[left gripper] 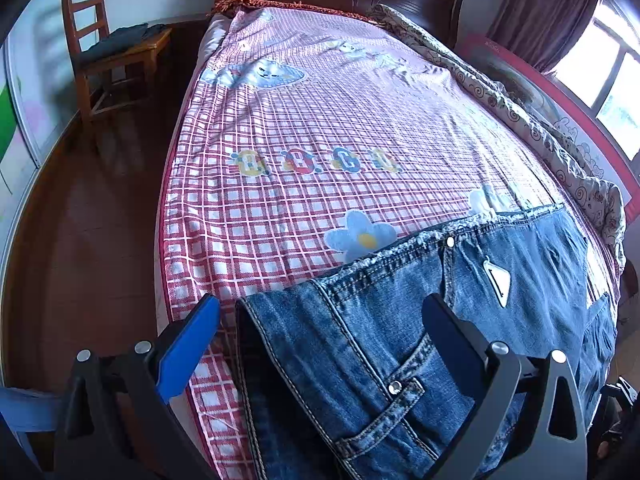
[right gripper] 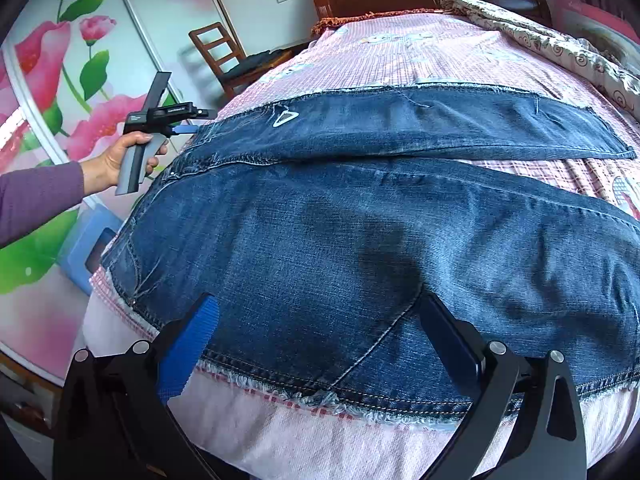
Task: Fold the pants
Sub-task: 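Reach the left tool to the jeans waistband and close on it, then grasp the jeans leg hem with the right tool while the left tool holds the waistband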
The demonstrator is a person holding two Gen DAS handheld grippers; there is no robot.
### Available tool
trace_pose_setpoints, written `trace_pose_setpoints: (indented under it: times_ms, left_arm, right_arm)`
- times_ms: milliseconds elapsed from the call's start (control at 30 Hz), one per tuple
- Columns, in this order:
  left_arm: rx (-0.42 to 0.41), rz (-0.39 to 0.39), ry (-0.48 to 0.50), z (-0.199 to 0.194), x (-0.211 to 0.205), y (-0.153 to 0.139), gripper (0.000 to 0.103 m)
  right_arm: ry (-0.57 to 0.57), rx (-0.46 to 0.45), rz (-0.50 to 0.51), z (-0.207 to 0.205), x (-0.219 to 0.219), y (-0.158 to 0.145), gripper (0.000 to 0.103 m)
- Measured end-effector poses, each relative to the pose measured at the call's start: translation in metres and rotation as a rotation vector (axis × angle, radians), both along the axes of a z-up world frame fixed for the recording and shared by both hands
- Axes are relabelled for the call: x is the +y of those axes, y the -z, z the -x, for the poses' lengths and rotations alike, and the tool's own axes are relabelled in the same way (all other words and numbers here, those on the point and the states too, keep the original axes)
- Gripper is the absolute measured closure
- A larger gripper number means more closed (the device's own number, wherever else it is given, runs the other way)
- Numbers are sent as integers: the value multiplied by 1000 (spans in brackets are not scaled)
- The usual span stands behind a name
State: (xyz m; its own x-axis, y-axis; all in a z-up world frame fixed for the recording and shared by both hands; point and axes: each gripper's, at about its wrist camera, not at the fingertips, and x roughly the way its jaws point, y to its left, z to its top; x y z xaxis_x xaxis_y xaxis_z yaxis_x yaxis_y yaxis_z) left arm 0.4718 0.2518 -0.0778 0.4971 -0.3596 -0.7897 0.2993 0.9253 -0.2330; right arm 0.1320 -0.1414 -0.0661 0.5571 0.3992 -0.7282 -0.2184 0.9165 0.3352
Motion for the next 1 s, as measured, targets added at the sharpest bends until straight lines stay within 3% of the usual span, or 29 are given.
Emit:
trace_pose_setpoints:
  times_ms: [200,233,300,533,667,867,1000]
  left_arm:
    - [31,30,10,-8,5,11,5]
    - [31,50,19,-6,6,10,11]
    - [30,15,21,-3,4,9,35]
    - [50,-35,-47,-3,10,9,60]
    - [11,-119,-74,6,0,2,89]
    - [-90,-182,-160,32,-14,-23,93]
    - [-127,-168,-227,46,-18,-39,93]
  right_arm:
    - [-6,4,-9,-5,3,0,3]
    - [-5,3,-7,-5,4,0,3]
    - [0,11,-12,-6,3,2,3]
    - [10,10,-39,-3,1,2,3]
    - [15,10,-44,-1,-5,2,3]
    - [34,0,-102,-8,-41,-9,3]
    - [119,44,-166,-49,-121,-26,3]
